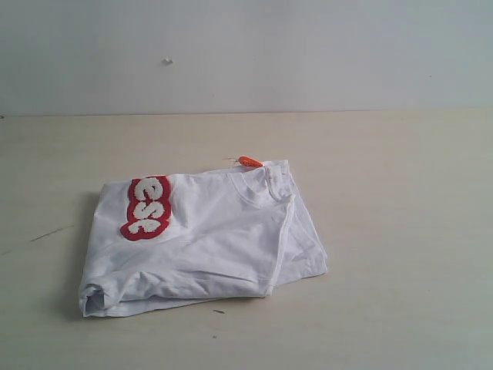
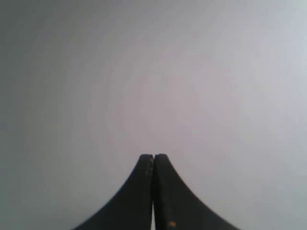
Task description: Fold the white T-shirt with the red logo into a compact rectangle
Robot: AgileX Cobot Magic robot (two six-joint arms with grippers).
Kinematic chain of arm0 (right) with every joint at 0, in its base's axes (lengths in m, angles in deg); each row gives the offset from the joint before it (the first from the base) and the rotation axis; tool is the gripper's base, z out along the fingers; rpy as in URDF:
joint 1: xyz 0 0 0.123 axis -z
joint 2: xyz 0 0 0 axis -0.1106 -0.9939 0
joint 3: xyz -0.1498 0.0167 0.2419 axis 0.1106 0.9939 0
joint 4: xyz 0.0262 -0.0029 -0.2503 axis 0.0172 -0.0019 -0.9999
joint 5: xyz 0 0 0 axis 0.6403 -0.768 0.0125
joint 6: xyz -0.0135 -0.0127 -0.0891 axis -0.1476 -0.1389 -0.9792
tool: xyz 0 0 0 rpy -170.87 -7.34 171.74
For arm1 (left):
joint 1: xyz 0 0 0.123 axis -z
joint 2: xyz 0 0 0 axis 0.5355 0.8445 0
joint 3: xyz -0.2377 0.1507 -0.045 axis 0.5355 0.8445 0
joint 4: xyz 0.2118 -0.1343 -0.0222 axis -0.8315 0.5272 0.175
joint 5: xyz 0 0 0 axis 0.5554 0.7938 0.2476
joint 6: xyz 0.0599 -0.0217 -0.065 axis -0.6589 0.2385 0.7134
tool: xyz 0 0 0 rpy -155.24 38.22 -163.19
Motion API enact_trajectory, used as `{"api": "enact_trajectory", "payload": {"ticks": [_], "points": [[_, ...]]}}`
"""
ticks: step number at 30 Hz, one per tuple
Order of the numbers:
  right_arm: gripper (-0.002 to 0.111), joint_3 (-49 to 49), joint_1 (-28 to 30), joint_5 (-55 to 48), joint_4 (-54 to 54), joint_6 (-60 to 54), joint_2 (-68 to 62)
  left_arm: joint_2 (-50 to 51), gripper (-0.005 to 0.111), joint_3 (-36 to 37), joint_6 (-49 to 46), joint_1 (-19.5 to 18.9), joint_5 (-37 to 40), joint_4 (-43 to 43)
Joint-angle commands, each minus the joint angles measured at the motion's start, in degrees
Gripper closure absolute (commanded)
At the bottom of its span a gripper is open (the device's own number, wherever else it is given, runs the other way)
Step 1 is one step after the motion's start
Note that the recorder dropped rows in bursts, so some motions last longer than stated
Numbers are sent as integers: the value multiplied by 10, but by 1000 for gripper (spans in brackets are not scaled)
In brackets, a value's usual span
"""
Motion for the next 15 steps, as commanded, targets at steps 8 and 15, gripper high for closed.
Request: {"api": "enact_trajectory", "payload": {"ticks": [8, 15], "points": [[108, -2, 0, 2, 0, -4, 0, 0, 107, -2, 0, -4, 4, 3], [108, -2, 0, 2, 0, -4, 0, 0, 107, 4, 0, -90, 5, -228]]}}
